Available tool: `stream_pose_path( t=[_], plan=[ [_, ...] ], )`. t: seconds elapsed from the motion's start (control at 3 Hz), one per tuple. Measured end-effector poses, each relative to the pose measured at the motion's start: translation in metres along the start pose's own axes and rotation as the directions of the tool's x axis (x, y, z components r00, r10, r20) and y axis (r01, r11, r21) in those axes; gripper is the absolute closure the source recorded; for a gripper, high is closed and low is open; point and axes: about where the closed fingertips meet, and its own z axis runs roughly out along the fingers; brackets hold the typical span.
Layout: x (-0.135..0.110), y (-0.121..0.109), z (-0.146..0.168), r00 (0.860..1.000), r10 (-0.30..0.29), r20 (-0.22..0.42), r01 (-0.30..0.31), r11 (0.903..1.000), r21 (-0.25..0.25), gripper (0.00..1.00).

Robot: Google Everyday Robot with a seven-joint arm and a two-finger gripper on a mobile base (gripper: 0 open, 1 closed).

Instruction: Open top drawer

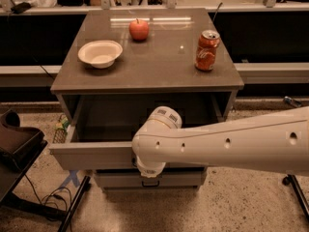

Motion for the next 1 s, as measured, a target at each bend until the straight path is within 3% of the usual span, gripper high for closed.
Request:
stream_pose_path(
  t=[1.0],
  plan=[
    [0.011,0.027,-0.021,0.999,0.051,-0.013,-0.051,0.9981,0.035,1.0]
  ],
)
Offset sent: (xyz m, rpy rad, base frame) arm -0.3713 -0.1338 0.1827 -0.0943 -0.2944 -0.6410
